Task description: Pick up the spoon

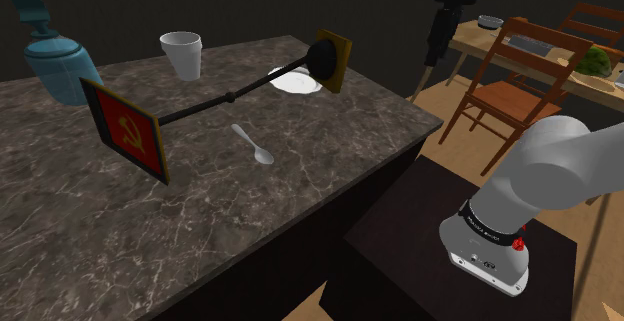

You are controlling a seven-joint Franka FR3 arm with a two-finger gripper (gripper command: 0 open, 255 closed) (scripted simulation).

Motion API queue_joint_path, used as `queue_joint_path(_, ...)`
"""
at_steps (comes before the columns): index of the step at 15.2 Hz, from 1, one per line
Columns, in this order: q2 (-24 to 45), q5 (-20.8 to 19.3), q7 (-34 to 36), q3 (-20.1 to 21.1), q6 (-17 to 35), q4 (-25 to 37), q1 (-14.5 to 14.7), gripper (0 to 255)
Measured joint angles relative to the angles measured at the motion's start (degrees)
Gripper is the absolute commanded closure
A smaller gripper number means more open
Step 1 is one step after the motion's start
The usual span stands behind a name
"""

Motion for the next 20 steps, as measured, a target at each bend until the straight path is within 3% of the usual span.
queue_joint_path(7,5.7,4.2,6.1,4.6,7.1,-1.2,1.3,0)
queue_joint_path(20,28.3,9.5,20.3,14.4,23.0,6.9,3.6,0)
